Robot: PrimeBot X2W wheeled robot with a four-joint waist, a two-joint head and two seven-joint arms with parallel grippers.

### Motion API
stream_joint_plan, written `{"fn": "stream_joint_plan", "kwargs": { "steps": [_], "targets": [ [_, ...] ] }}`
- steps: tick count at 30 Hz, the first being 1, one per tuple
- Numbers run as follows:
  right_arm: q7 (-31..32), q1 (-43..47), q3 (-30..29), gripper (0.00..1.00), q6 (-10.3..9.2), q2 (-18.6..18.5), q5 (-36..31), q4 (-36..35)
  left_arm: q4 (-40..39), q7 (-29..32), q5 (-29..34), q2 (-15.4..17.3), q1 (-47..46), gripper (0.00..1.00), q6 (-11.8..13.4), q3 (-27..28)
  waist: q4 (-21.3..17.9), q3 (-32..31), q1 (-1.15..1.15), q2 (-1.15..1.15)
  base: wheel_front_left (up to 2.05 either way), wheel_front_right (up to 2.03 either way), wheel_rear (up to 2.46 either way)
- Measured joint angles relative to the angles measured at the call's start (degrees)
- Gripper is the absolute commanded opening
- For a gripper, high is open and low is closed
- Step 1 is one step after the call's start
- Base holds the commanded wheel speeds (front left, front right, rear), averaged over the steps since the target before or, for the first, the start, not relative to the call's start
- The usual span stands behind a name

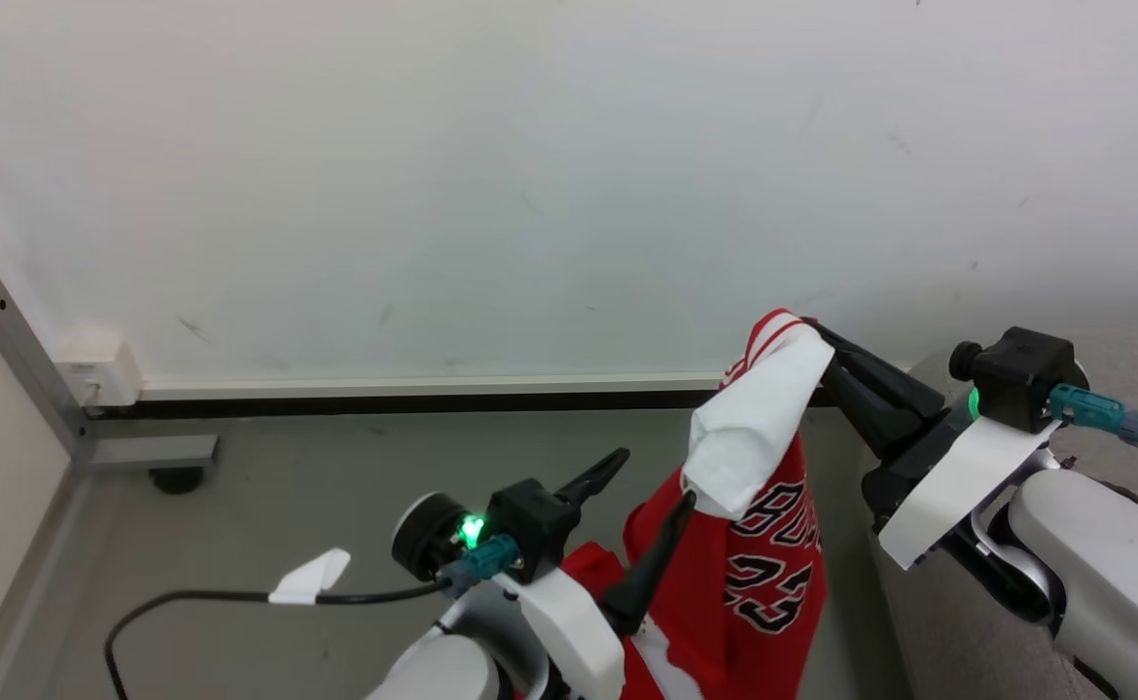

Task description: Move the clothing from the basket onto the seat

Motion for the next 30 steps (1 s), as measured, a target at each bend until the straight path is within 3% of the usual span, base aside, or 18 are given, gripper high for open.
{"fn": "stream_joint_plan", "kwargs": {
  "steps": [8, 18, 30],
  "targets": [
    [0.0, -0.1, -5.4, 0.0, 0.0, -0.1, -2.9, 1.9, 5.5, -5.9, -0.3, -1.7, 1.9, 1.0, -0.9, -1.3, 0.0, 0.5, 0.0, 0.0, 0.0, 0.0, 0.0],
    [0.0, -0.1, -9.9, 0.0, 0.0, 0.5, -5.5, 3.1, 8.8, -8.9, -0.8, -2.8, 1.9, 1.0, -1.3, -1.6, -1.3, 0.7, 0.0, 0.0, 0.0, 0.0, 0.0],
    [0.0, 0.3, -14.6, 0.0, 0.0, -2.3, -6.9, -1.5, 8.1, -9.8, -1.7, -3.9, 1.9, 1.0, -1.5, -2.9, -7.8, 1.9, 0.0, 0.0, 0.0, 0.0, 0.0]
  ]
}}
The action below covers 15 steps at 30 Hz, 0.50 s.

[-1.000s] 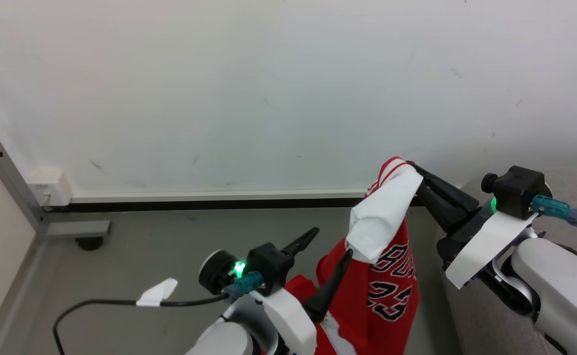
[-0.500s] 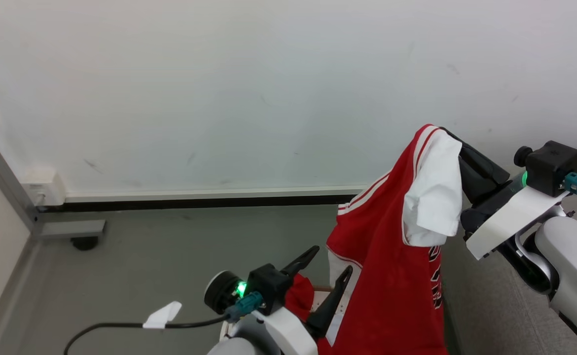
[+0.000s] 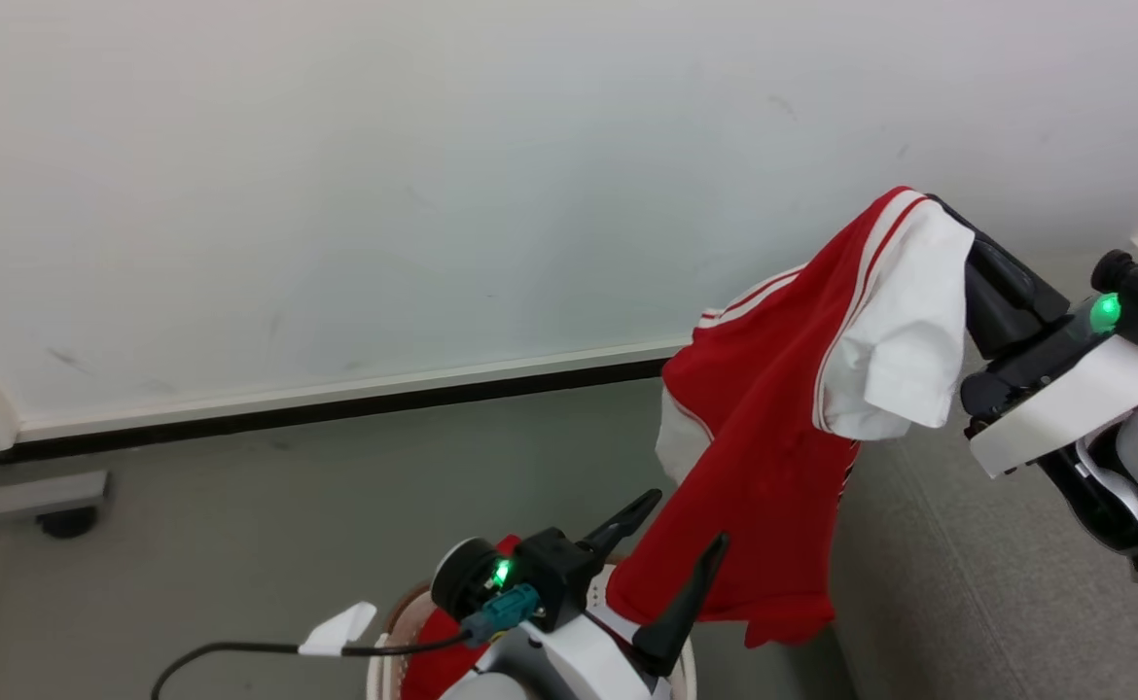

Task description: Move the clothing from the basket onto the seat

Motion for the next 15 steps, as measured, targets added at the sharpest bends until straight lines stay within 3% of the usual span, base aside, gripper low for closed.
{"fn": "stream_joint_plan", "kwargs": {
  "steps": [15],
  "targets": [
    [0.3, 4.1, -8.6, 0.0, 0.0, -8.1, 0.1, -5.8, -2.2, 0.0, -0.7, -1.8, -0.5, 1.0, -0.1, -2.9, -11.0, 2.1, 0.0, 0.0, 0.0, 0.0, 0.0]
  ]
}}
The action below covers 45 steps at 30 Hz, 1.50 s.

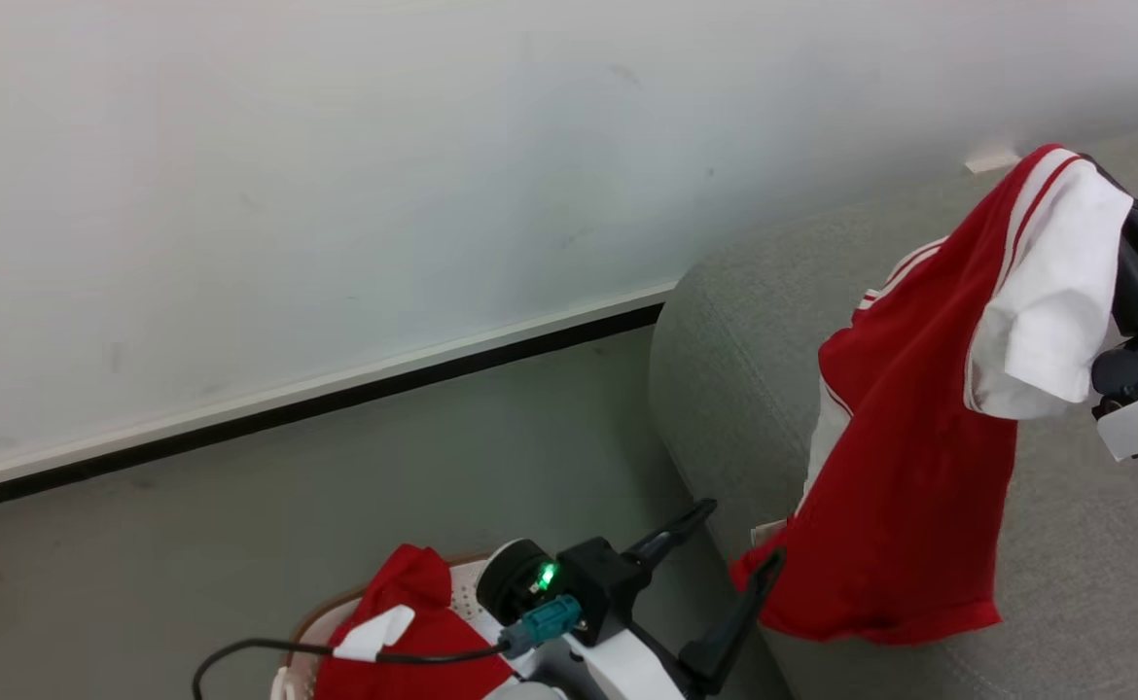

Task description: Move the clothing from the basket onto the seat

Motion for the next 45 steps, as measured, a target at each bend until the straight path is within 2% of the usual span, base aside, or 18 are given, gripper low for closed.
{"fn": "stream_joint_plan", "kwargs": {
  "steps": [5, 12, 18, 28, 33, 39, 40, 41, 42, 43, 45],
  "targets": [
    [0.3, 2.0, -3.7, 0.0, 0.0, -0.7, 1.0, -0.8, -0.8, 0.8, 0.0, -0.1, -0.7, 1.0, 0.1, -1.0, -1.4, 2.4, 0.0, 0.0, 0.0, 0.0, 0.0],
    [0.1, 0.8, -15.2, 0.0, 0.0, 0.1, 0.8, 1.1, -4.4, 3.0, 1.2, -0.4, -5.3, 1.0, -0.6, -2.8, -0.2, 9.4, 0.0, 0.0, 0.0, 0.0, 0.0],
    [1.7, -12.3, -26.7, 0.0, 0.0, 1.7, -3.7, 9.5, -6.7, 5.4, 3.2, 1.1, -11.0, 1.0, -2.1, -3.2, 1.6, 18.3, 0.01, 0.0, 0.0, 0.0, 0.0],
    [1.9, -36.4, -40.7, 0.0, 0.0, 0.8, -18.4, 25.2, -8.6, 6.4, 4.9, 2.5, -15.6, 1.0, -2.9, -3.1, 5.6, 31.4, 0.02, -0.01, 0.0, 0.0, 0.0],
    [1.5, -34.9, -43.1, 0.0, 0.0, 3.6, -24.8, 33.5, -8.2, 5.8, 4.5, 2.7, -15.6, 1.0, -2.3, -2.5, 8.0, 33.6, 0.02, -0.01, 0.0, 0.0, 0.0],
    [0.0, -22.4, -48.1, 0.0, 0.0, 8.8, -26.9, 41.3, -7.0, 5.0, 3.5, 2.9, -12.9, 1.0, -1.0, -2.2, 8.7, 32.5, 0.02, -0.01, 0.0, 0.0, 0.0],
    [-0.1, -20.3, -49.5, 0.11, 0.0, 9.9, -26.9, 41.5, -6.8, 4.9, 3.1, 3.0, -12.3, 1.0, -0.8, -2.2, 8.7, 32.4, 0.01, -0.01, 0.0, 0.0, 0.0],
    [-0.2, -18.3, -51.0, 0.25, 0.0, 10.7, -27.0, 41.1, -6.7, 4.9, 3.0, 3.3, -11.9, 1.0, -0.5, -2.2, 8.7, 32.3, 0.01, -0.01, 0.0, 0.0, 0.0],
    [-0.2, -16.4, -52.5, 0.35, 0.0, 11.6, -27.2, 40.6, -6.6, 4.9, 2.9, 3.6, -11.5, 1.0, -0.5, -2.3, 8.7, 32.2, 0.02, -0.01, 0.0, 0.0, 0.0],
    [-0.2, -14.6, -54.0, 1.0, 0.0, 12.5, -27.2, 40.1, -6.5, 4.8, 2.6, 3.9, -11.2, 1.0, -0.5, -2.3, 8.7, 32.1, 0.02, -0.01, 0.0, 0.0, 0.0],
    [-0.2, -10.5, -56.2, 1.0, 0.0, 14.3, -28.2, 38.6, -6.3, 4.3, 2.5, 4.4, -10.7, 1.0, 0.0, -2.1, 8.7, 31.6, 0.01, -0.01, 0.0, 0.0, 0.0]
  ]
}}
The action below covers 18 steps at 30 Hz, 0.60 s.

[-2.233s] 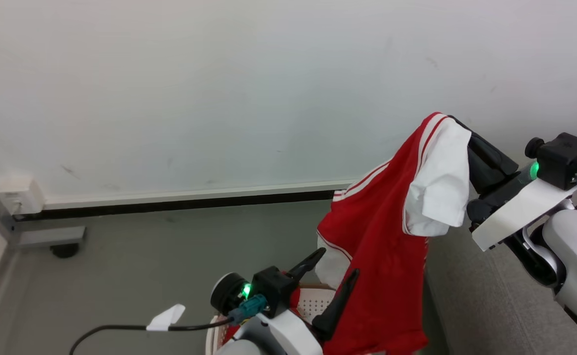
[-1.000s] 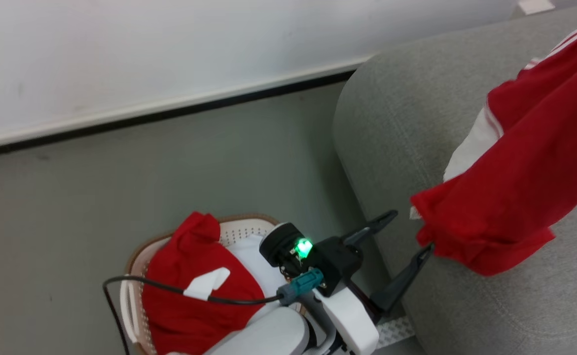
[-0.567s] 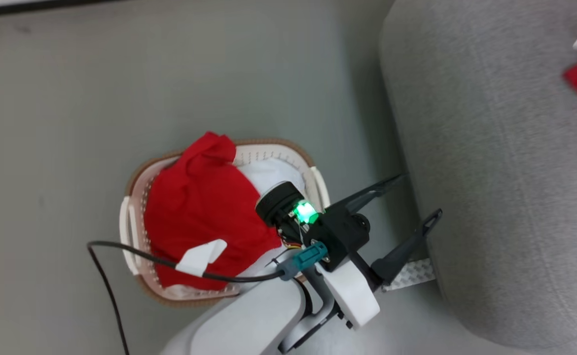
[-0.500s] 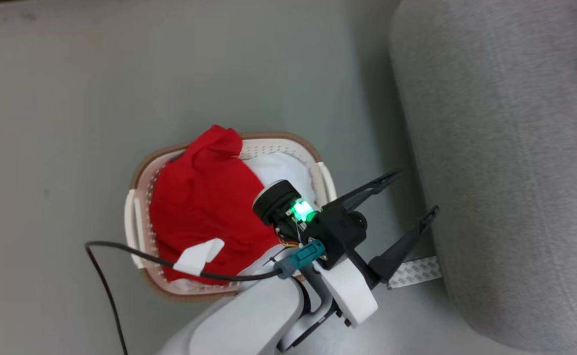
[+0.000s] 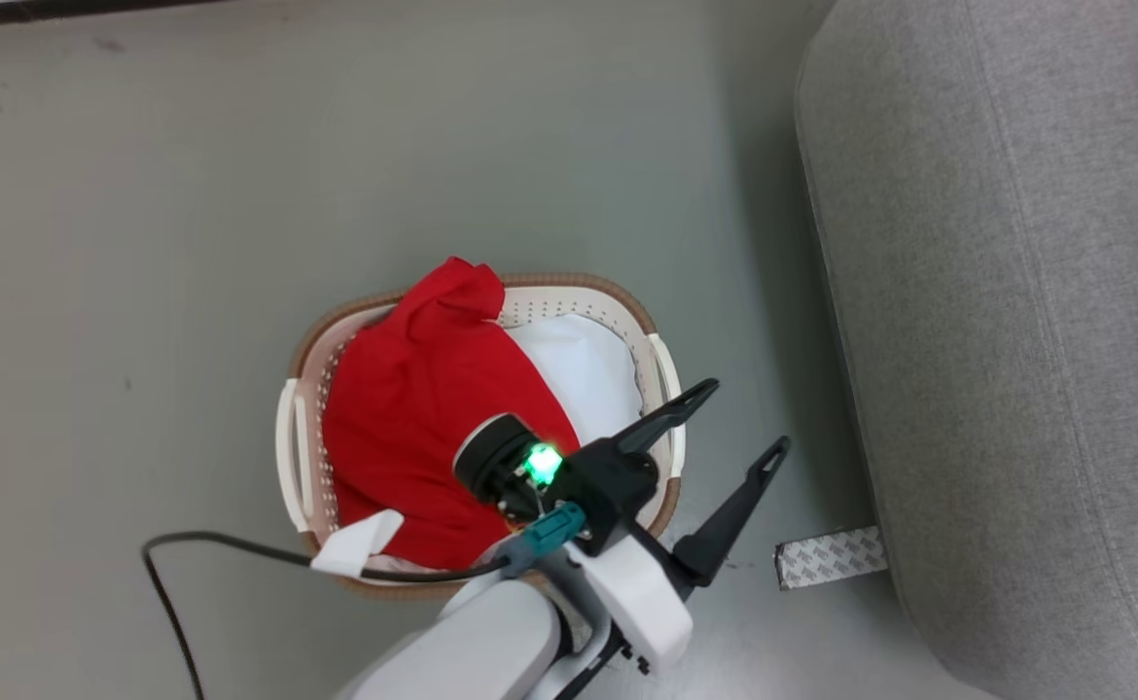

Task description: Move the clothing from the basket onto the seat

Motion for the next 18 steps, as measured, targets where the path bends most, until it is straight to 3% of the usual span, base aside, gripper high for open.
{"fn": "stream_joint_plan", "kwargs": {
  "steps": [7, 18],
  "targets": [
    [0.0, 11.7, -2.3, 1.0, 0.0, 6.5, -3.1, -10.8, 1.5, -4.0, -1.6, 1.7, 3.8, 1.0, 2.2, 2.5, -0.1, -4.0, 0.0, 0.0, 0.0, 0.0, 0.0],
    [-0.1, 34.3, 3.3, 1.0, 0.0, 13.8, -6.6, -33.6, -2.1, -7.5, -2.1, 2.6, 16.4, 1.0, 6.7, 14.1, 1.3, -15.0, -0.02, 0.0, 0.0, 0.0, 0.0]
  ]
}}
